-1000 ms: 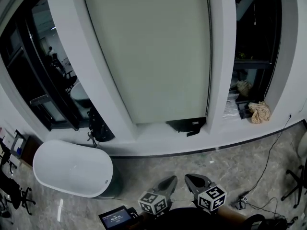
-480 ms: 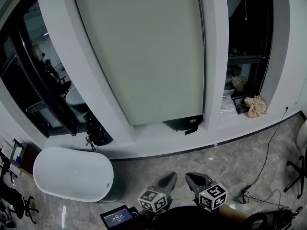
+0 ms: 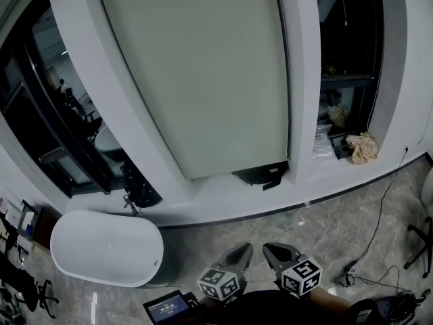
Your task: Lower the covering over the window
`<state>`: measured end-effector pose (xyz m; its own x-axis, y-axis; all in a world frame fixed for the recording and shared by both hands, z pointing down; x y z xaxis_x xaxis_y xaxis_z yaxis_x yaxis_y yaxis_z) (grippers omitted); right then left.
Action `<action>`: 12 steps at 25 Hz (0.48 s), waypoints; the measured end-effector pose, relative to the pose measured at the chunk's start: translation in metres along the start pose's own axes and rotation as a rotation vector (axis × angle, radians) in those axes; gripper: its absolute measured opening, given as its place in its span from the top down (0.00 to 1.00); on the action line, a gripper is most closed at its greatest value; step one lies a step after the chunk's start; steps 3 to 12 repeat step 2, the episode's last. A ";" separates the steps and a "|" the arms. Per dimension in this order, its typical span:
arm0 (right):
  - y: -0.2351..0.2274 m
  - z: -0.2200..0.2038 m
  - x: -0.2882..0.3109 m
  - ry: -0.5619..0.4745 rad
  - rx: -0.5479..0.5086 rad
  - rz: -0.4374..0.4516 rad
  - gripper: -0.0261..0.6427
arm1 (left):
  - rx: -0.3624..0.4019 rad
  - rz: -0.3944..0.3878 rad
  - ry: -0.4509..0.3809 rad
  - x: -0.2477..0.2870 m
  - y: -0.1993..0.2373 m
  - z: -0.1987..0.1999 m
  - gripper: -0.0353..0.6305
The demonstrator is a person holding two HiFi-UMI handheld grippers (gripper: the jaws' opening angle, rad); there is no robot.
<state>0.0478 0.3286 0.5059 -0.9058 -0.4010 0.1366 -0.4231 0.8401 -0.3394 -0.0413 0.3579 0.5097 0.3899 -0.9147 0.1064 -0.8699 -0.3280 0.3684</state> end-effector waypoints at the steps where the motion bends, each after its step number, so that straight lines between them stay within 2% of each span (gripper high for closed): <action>1: 0.000 -0.001 0.000 0.001 0.001 -0.002 0.95 | -0.002 0.003 -0.001 0.000 0.001 0.000 0.94; 12: -0.001 -0.002 -0.001 0.003 0.003 -0.003 0.95 | -0.003 0.006 -0.001 -0.001 0.001 0.000 0.94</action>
Point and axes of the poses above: the fingertips, and each gripper's own axes: x forward along the fingers, y to its left, z out of its top, the point moved 4 cm from there along -x, backward along the fingers, and after that the axes turned 2 degrees about -z, right-handed, at the moved point
